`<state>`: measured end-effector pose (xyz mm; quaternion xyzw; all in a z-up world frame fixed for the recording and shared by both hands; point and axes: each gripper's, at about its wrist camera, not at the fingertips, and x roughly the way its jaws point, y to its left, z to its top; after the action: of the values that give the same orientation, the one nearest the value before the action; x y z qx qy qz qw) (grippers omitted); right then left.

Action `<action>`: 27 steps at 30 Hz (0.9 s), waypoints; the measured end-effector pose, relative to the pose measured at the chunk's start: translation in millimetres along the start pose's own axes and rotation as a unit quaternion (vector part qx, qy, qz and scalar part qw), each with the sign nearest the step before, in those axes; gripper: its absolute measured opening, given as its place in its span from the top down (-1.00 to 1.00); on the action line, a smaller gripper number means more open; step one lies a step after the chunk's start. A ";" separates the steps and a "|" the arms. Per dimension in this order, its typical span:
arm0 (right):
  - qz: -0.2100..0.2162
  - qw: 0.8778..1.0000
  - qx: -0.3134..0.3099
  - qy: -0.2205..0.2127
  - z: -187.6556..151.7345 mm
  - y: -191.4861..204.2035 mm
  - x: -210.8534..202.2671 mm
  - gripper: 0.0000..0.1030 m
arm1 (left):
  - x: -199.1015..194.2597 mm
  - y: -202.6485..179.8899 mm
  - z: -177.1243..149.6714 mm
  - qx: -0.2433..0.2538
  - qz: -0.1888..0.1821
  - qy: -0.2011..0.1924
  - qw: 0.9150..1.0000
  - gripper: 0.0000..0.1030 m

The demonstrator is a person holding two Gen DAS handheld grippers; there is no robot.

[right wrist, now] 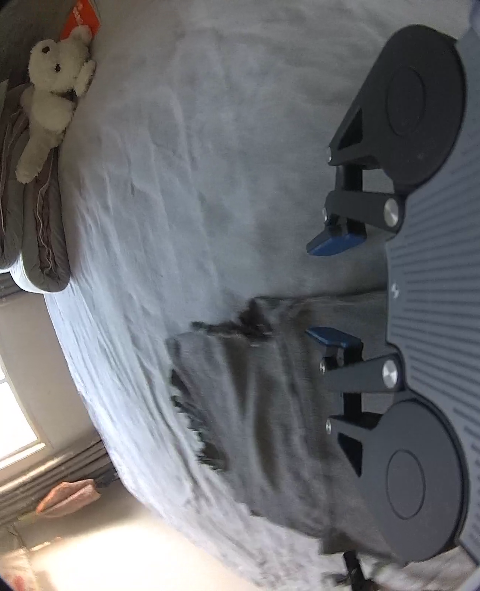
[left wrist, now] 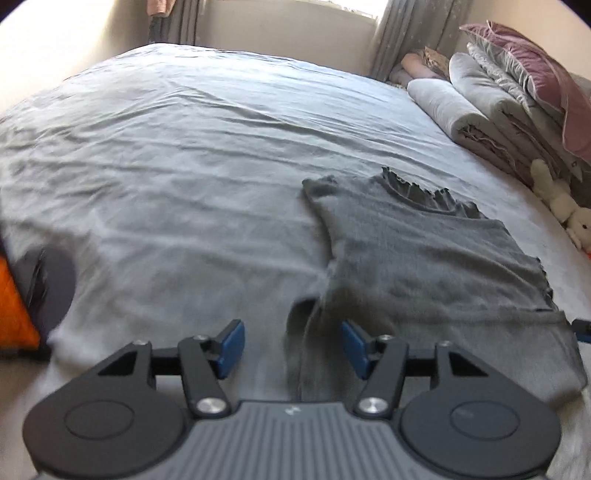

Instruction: Fold clothes

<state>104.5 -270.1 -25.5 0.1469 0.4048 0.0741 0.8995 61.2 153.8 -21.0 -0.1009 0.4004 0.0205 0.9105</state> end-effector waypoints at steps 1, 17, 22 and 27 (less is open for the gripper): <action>0.004 1.000 0.000 0.001 7.0 -0.8 3.7 0.05 | 5.9 -2.2 7.3 0.005 0.001 0.002 1.000 -0.16; 0.070 0.997 -0.020 0.018 95.1 13.9 112.2 0.00 | 100.1 -4.1 86.7 0.013 -0.039 -0.014 0.999 0.28; 0.086 0.995 -0.041 0.019 103.3 18.2 132.7 -0.02 | 111.6 -0.9 93.1 0.025 -0.052 -0.026 0.998 0.44; 0.074 0.992 -0.103 0.022 105.2 38.8 145.3 -0.02 | 117.0 -4.4 95.8 0.044 -0.052 -0.029 0.997 0.48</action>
<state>278.9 -218.2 -49.4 0.0816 0.4025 0.1851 0.8928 210.6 163.6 -42.9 -0.0808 0.3685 -0.0415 0.9252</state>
